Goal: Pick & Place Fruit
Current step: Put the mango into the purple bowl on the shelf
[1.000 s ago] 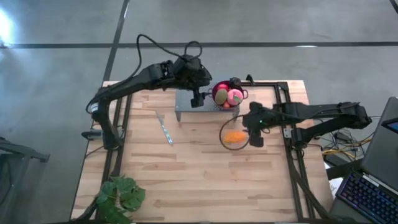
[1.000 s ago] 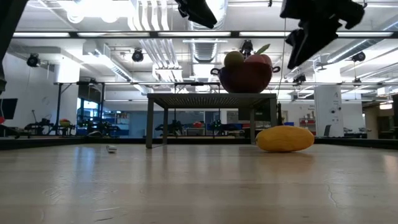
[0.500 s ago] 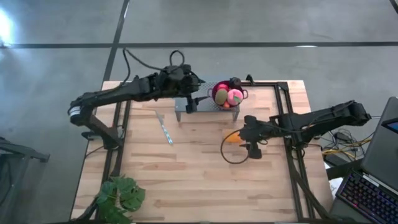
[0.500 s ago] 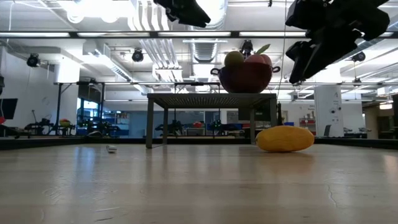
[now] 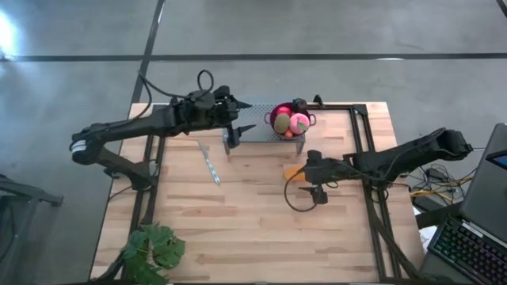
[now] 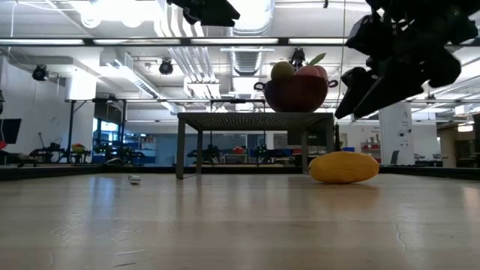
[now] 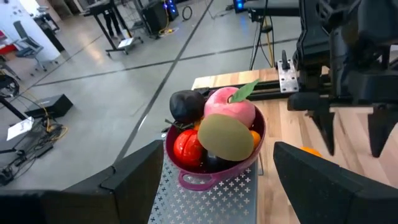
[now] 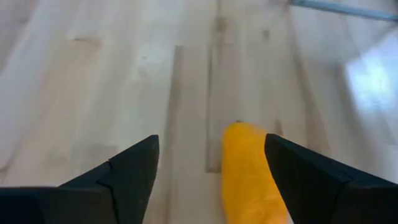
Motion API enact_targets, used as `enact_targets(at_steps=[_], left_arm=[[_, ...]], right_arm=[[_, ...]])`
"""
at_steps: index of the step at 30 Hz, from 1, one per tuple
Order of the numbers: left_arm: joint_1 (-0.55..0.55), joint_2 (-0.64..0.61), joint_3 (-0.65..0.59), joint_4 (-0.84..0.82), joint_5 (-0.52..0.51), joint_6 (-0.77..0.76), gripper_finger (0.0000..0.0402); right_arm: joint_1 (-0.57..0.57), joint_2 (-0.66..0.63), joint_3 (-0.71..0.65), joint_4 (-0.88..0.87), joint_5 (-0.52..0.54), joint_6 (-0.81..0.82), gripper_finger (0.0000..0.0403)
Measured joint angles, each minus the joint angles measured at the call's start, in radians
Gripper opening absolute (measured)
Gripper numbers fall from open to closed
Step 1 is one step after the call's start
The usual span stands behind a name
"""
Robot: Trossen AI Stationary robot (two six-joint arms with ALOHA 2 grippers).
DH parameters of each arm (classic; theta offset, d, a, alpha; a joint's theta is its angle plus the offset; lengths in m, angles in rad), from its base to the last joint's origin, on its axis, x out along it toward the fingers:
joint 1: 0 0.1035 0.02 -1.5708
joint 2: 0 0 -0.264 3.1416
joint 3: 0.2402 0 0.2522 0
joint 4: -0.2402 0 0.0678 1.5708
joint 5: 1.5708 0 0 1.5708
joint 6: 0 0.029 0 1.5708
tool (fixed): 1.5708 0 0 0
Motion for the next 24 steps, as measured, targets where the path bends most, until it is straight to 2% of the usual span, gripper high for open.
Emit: enact_targets(at_steps=[3, 11, 14, 20, 24], left_arm=[[0.0, -0.009, -0.003, 0.004, 0.0, -0.004, 0.0307], [-0.001, -0.011, -0.003, 0.003, 0.001, -0.006, 0.0307], [-0.001, -0.011, -0.003, 0.004, 0.001, -0.006, 0.0307], [-0.001, -0.011, -0.003, 0.003, 0.001, -0.006, 0.0307], [-0.001, -0.011, -0.002, 0.003, 0.001, -0.006, 0.0307]], right_arm=[[-0.005, 0.0, -0.037, 0.05, 0.051, 0.001, 0.0305], [-0.034, 0.002, -0.15, 0.205, 0.061, 0.004, 0.0337], [-0.046, 0.021, -0.179, 0.252, 0.099, -0.003, 0.0343], [-0.083, 0.147, -0.204, 0.343, 0.107, -0.013, 0.0348], [-0.091, 0.244, -0.175, 0.351, 0.107, 0.005, 0.0348]])
